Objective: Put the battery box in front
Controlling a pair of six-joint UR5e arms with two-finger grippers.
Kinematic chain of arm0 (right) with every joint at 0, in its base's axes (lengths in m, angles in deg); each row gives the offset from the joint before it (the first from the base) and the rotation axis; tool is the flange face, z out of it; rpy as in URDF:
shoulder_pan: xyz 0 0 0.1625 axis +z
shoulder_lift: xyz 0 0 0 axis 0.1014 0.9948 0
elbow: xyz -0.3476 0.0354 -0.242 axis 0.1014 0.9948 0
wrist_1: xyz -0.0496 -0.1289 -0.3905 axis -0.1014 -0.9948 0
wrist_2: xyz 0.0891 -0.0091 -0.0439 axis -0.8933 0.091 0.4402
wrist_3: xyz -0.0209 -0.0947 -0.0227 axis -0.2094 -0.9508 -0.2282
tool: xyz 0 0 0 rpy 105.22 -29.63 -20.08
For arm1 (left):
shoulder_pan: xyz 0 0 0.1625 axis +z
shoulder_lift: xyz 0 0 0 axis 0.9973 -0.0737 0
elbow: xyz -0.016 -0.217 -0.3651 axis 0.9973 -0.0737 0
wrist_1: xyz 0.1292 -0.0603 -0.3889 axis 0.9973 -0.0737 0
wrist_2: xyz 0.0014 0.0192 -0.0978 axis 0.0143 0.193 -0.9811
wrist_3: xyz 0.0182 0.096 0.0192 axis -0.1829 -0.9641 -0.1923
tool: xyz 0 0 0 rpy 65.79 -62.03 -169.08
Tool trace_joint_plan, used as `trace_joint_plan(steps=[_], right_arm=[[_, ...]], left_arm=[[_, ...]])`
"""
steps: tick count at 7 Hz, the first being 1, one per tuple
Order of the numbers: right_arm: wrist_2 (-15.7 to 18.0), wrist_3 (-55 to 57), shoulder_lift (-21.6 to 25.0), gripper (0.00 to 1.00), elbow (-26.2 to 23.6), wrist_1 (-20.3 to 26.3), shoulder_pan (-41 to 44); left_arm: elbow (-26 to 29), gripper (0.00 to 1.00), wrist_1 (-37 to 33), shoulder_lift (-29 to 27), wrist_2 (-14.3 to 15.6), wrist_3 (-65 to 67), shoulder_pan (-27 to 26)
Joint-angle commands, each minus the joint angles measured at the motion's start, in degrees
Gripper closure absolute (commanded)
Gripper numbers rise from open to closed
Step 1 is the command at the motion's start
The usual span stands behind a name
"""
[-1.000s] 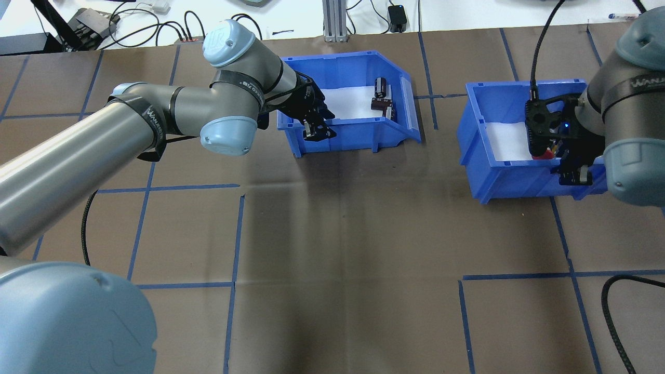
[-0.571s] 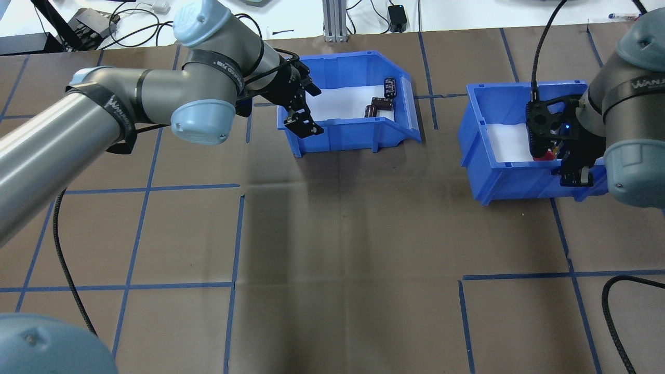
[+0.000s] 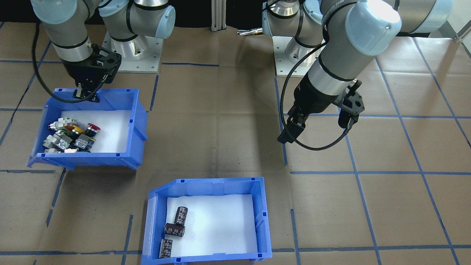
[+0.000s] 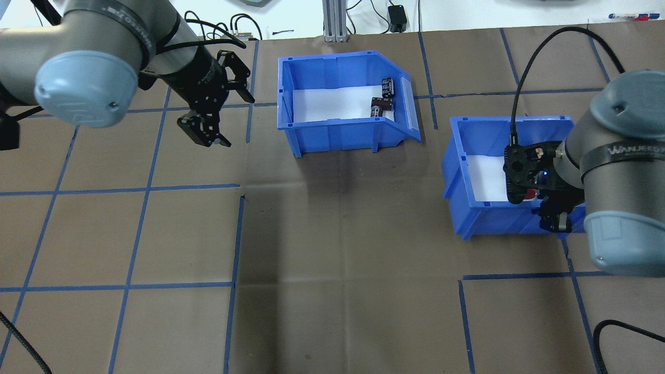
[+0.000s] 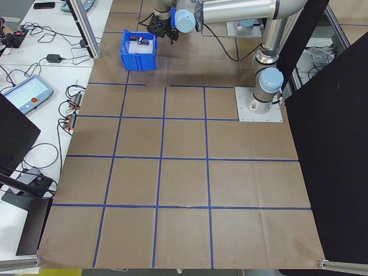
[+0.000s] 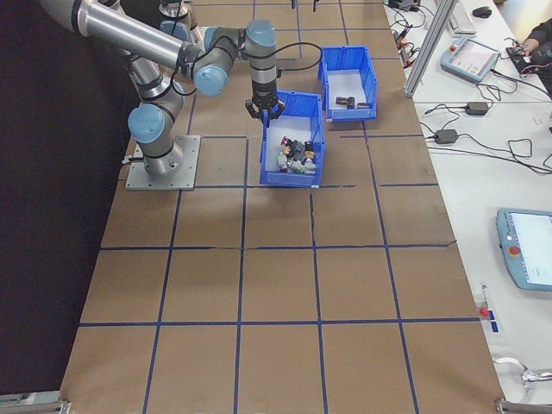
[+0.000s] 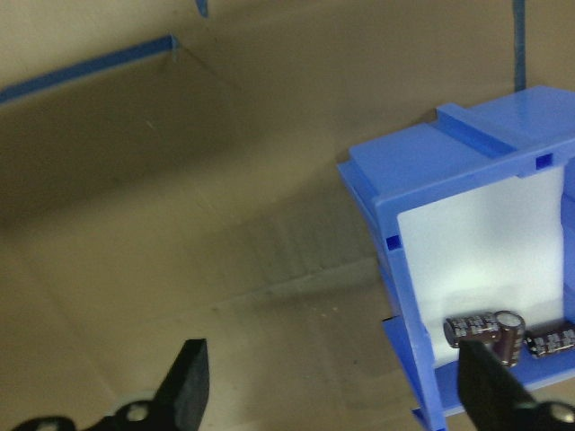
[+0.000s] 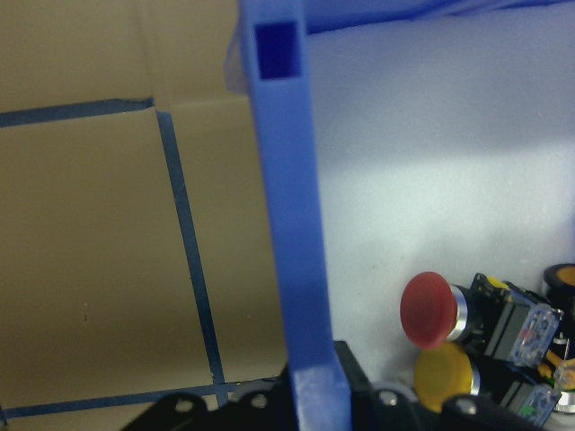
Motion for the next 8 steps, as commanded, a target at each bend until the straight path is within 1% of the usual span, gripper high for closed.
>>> trace_joint_plan(steps=[1, 2, 3, 4, 5, 7, 8], right_arm=[[0.45, 11.05, 0.66, 1.0, -1.1, 0.06, 10.8], [0.54, 13.72, 0.66, 1.0, -1.1, 0.23, 14.33], [0.45, 17.4, 0.66, 1.0, -1.27, 0.58, 17.33], [0.54, 21.62, 0.49, 1.0, -1.54, 0.76, 21.18], [0.54, 24.96, 0.4, 1.0, -1.89, 0.59, 24.7], [0.45, 31.03, -0.13, 1.0, -1.98, 0.06, 29.89], [0.45, 32.89, -1.09, 1.0, -1.8, -1.16, 32.62]], left_arm=[[-0.37, 0.0, -8.86, 6.17, 8.18, -24.35, 0.5], [-1.25, 0.0, -10.9, 8.99, 10.64, -34.91, 0.5], [-2.48, 0.0, -11.26, 11.36, 11.62, -47.11, 0.5], [-3.62, 0.0, -10.05, 12.17, 11.2, -57.41, 0.59], [-3.89, 0.0, -8.38, 12.18, 11.28, -62.65, 0.67], [-4.33, 0.0, -8.19, 13.05, 11.11, -63.06, 0.59], [-5.9, 0.0, -7.15, 14.45, 10.93, -62.79, 0.5]])
